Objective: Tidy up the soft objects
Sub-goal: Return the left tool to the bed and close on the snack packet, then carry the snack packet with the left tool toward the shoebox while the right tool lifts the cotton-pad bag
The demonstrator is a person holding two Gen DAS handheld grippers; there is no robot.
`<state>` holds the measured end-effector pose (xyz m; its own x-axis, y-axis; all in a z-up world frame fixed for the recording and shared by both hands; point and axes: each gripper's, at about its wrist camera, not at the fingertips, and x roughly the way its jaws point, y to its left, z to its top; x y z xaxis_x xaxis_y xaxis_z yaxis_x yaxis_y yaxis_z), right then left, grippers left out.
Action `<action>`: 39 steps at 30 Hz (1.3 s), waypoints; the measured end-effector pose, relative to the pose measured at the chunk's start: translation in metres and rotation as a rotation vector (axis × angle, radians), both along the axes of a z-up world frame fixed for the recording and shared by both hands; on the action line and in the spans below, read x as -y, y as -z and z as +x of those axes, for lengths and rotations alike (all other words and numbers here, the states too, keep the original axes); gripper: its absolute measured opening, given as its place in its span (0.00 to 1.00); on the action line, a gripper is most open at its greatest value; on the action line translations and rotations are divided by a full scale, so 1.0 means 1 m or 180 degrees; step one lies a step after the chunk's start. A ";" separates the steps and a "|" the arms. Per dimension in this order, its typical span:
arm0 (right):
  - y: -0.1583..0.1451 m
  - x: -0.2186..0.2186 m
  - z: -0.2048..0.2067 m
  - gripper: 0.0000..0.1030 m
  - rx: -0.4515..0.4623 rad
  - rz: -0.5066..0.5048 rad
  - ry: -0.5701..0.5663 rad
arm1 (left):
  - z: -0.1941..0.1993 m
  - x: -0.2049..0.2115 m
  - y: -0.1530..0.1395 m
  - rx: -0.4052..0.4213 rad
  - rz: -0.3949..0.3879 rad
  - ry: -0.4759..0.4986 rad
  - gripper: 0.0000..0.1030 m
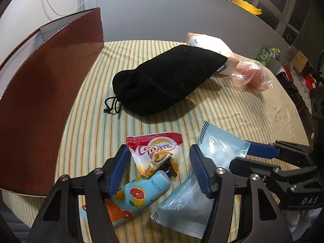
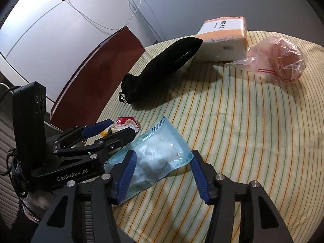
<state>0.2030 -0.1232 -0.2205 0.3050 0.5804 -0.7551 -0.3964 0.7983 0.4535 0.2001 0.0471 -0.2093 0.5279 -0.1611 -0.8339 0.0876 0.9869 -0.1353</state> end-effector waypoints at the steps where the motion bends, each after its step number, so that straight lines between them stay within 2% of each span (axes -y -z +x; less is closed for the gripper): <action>1: 0.000 -0.001 0.000 0.41 0.0011 -0.0019 0.0004 | 0.000 0.000 0.001 0.0004 0.0008 0.0004 0.52; 2: 0.001 -0.002 0.000 0.36 0.0021 -0.0047 -0.0001 | 0.000 0.001 0.001 0.0013 0.0019 0.0008 0.51; 4: 0.000 -0.004 -0.001 0.33 0.0059 -0.0088 -0.0004 | 0.000 0.001 0.002 0.0034 0.0015 0.0006 0.51; 8: 0.003 -0.007 0.000 0.16 0.0092 -0.0164 0.0011 | 0.000 0.000 0.001 0.0090 0.0020 0.0002 0.47; 13: 0.001 -0.005 -0.001 0.11 0.0154 -0.0139 0.0018 | -0.001 0.001 -0.004 0.0183 0.0014 0.0007 0.36; 15: -0.002 -0.004 -0.003 0.02 0.0196 -0.0151 0.0018 | -0.002 0.003 -0.005 0.0227 0.0034 0.0041 0.34; 16: -0.004 -0.005 -0.004 0.00 0.0222 -0.0160 0.0018 | -0.002 0.004 -0.006 0.0241 0.0037 0.0052 0.33; 27: -0.019 0.018 -0.005 0.00 0.0308 -0.0075 0.0088 | -0.007 0.000 -0.017 0.0378 -0.0073 0.0036 0.27; 39: -0.059 0.032 -0.013 0.00 0.0614 -0.0062 0.0093 | -0.011 0.001 -0.033 0.0529 -0.0132 0.0058 0.24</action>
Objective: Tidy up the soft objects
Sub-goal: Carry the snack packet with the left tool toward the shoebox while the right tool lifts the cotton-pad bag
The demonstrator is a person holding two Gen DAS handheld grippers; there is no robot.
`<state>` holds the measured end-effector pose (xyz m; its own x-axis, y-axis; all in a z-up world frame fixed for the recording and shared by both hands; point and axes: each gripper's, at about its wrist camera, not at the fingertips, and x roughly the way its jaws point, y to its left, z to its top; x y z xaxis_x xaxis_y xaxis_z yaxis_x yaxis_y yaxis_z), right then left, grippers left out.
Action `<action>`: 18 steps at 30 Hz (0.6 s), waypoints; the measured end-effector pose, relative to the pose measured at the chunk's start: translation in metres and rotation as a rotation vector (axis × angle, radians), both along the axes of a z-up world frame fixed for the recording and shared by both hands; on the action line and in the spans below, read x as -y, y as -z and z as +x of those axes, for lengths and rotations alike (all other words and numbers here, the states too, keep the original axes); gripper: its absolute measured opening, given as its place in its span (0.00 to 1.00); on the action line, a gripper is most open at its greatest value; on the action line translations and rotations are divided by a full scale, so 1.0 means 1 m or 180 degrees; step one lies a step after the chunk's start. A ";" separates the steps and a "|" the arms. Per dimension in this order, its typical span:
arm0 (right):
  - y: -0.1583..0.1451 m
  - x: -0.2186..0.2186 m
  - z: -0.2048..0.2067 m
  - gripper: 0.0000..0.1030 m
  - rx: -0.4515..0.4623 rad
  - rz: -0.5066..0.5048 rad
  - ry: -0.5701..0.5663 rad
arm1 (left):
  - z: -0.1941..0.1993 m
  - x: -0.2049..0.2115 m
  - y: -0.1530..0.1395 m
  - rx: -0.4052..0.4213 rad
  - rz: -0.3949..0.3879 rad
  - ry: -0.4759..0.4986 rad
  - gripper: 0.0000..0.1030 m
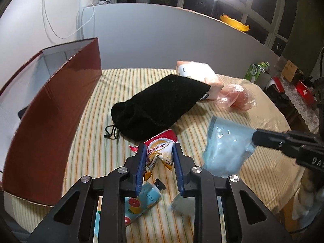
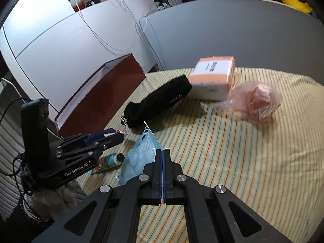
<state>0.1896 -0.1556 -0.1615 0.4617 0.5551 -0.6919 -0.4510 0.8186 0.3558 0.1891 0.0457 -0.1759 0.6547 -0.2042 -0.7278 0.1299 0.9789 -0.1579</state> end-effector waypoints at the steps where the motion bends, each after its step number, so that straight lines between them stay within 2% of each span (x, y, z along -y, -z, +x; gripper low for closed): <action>1: -0.004 0.000 -0.001 0.00 0.0042 -0.0016 0.0001 | -0.001 0.000 -0.001 0.0012 -0.0005 -0.0001 0.24; 8: -0.030 -0.004 -0.007 0.00 0.0308 -0.0150 -0.0035 | -0.004 -0.006 -0.015 0.0104 -0.0088 -0.0021 0.23; 18: -0.068 -0.014 -0.003 0.00 0.0638 -0.0309 -0.0095 | -0.013 -0.019 -0.049 0.0347 -0.0169 -0.0054 0.23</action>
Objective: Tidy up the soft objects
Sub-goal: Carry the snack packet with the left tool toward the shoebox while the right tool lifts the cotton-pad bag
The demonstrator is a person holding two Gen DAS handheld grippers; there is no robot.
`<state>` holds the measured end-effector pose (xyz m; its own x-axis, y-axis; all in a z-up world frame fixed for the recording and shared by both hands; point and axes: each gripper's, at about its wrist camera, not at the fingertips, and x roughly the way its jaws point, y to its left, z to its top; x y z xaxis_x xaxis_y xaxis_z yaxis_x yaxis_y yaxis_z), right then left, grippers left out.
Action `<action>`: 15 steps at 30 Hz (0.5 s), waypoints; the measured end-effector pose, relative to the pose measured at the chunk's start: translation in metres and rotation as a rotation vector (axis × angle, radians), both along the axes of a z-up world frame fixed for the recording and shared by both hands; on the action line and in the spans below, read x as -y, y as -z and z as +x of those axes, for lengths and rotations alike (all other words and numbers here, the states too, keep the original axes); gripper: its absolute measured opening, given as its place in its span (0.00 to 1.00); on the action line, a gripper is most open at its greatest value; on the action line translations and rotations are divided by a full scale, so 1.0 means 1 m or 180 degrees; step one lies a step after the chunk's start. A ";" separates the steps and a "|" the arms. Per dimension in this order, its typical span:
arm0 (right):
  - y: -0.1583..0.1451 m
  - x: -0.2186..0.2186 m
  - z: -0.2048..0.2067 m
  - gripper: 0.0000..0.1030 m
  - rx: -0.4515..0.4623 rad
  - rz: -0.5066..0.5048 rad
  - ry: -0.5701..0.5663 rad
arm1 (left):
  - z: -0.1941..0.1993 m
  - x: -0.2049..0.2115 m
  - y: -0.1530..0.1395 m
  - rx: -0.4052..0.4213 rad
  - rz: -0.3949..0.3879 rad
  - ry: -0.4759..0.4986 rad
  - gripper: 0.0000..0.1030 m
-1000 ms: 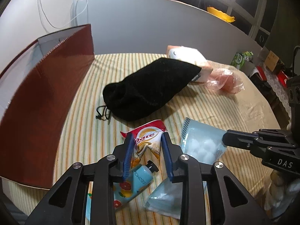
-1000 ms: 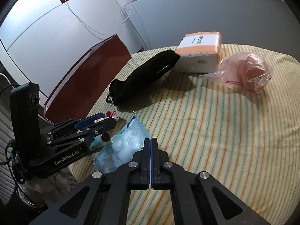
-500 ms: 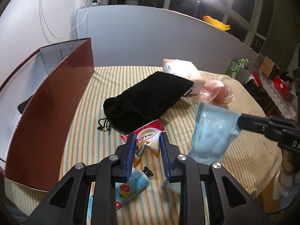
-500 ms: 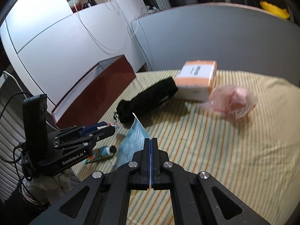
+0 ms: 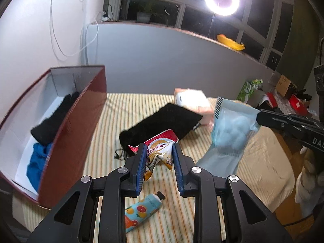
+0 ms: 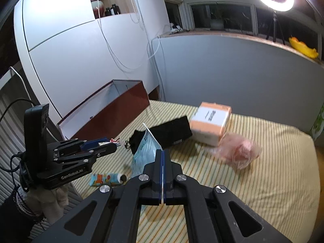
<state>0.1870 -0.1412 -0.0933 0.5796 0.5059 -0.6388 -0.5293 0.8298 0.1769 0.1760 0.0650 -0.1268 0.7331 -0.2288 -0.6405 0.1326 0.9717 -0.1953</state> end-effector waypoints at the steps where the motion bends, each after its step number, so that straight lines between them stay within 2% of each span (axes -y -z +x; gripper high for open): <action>1: -0.005 -0.002 0.001 0.00 0.0031 -0.0007 -0.0009 | -0.001 -0.003 -0.004 0.0033 -0.0005 -0.0015 0.23; 9: -0.052 -0.034 0.015 0.00 0.0382 -0.0046 -0.0124 | -0.010 -0.049 -0.038 0.0279 -0.0028 -0.0247 0.23; 15: -0.084 -0.080 0.034 0.00 0.0587 -0.0048 -0.0276 | -0.013 -0.097 -0.045 0.0350 0.0053 -0.0553 0.23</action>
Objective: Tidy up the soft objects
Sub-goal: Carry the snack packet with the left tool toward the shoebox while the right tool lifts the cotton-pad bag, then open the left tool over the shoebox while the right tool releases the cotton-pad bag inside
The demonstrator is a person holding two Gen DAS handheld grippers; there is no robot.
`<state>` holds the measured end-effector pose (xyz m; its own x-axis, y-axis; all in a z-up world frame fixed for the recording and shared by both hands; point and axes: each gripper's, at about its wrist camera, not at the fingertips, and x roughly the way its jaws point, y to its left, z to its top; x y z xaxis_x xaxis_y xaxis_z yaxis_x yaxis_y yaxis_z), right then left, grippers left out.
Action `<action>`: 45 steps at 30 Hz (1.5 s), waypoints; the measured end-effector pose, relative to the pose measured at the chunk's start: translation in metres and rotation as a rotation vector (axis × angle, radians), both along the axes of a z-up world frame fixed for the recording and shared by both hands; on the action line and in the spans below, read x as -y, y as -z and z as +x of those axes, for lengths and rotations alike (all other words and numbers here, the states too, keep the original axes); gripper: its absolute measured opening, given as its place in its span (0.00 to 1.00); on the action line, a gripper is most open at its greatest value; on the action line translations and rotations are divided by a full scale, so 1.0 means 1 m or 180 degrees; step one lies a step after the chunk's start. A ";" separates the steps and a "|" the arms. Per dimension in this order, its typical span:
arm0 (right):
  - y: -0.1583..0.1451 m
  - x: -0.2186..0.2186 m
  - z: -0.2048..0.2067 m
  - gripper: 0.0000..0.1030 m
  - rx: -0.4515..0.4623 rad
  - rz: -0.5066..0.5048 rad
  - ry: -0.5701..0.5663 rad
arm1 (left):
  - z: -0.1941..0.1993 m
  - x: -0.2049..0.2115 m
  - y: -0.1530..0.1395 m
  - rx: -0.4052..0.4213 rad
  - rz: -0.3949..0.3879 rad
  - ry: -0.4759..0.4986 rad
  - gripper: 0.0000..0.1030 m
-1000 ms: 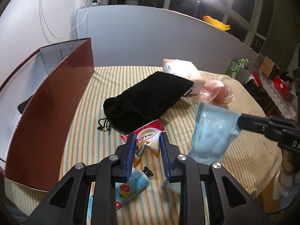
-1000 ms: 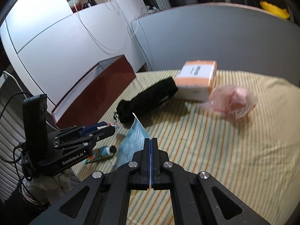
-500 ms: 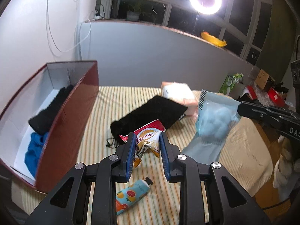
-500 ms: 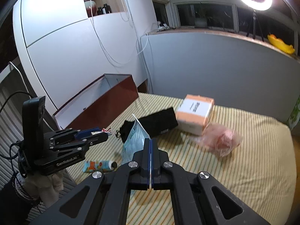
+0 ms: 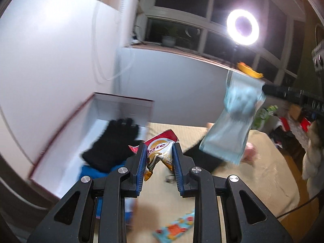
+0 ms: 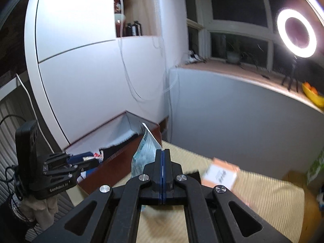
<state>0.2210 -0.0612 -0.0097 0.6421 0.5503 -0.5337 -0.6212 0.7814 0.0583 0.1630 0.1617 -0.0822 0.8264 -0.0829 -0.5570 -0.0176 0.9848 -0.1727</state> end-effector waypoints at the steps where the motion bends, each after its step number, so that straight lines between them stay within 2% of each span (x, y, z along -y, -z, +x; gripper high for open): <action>1: -0.004 -0.009 0.004 0.00 0.0022 -0.0001 -0.0027 | -0.001 -0.007 0.000 -0.0001 0.0013 -0.0047 0.23; 5: -0.015 -0.048 0.024 0.00 0.0079 0.0007 -0.0125 | -0.003 -0.036 0.007 -0.0052 0.0072 -0.0250 0.23; 10: -0.013 -0.096 0.047 0.00 0.0048 -0.0013 -0.0232 | -0.002 -0.060 0.017 -0.0118 0.0142 -0.0413 0.23; 16: 0.013 -0.151 0.077 0.00 -0.0183 -0.0056 -0.0338 | 0.000 -0.074 0.029 -0.0177 0.0231 -0.0507 0.23; 22: 0.039 -0.182 0.093 0.00 -0.0336 -0.0178 -0.0364 | 0.006 -0.077 0.039 -0.0264 0.0291 -0.0537 0.24; 25: 0.047 -0.189 0.100 0.00 -0.0382 -0.0205 -0.0362 | 0.007 -0.079 0.040 -0.0260 0.0351 -0.0610 0.26; 27: 0.052 -0.193 0.102 0.01 -0.0440 -0.0244 -0.0400 | 0.009 -0.082 0.040 -0.0275 0.0306 -0.0643 0.41; 28: 0.054 -0.195 0.102 0.03 -0.0436 -0.0285 -0.0393 | 0.009 -0.083 0.040 -0.0273 0.0300 -0.0665 0.46; 29: 0.055 -0.198 0.105 0.12 -0.0415 -0.0325 -0.0393 | 0.008 -0.084 0.040 -0.0268 0.0303 -0.0692 0.54; 30: 0.055 -0.199 0.104 0.20 -0.0388 -0.0354 -0.0391 | 0.008 -0.085 0.040 -0.0267 0.0298 -0.0714 0.57; 31: 0.055 -0.199 0.104 0.44 -0.0355 -0.0377 -0.0386 | 0.008 -0.085 0.040 -0.0269 0.0290 -0.0722 0.57; 32: 0.054 -0.198 0.102 0.62 -0.0308 -0.0368 -0.0388 | 0.008 -0.086 0.040 -0.0278 0.0279 -0.0725 0.57; 35: 0.051 -0.195 0.096 0.63 -0.0171 -0.0373 -0.0386 | 0.007 -0.085 0.040 -0.0280 0.0260 -0.0731 0.57; 40: 0.044 -0.184 0.089 0.63 -0.0138 -0.0376 -0.0408 | 0.003 -0.083 0.037 -0.0249 0.0232 -0.0712 0.57; 45: 0.034 -0.152 0.076 0.63 -0.0143 -0.0328 -0.0407 | -0.006 -0.076 0.029 -0.0183 0.0173 -0.0643 0.57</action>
<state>0.2974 0.0906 -0.0436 0.5446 0.5668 -0.6182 -0.7146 0.6995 0.0118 0.1575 0.2380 -0.1109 0.7898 0.1125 -0.6029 -0.2238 0.9681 -0.1125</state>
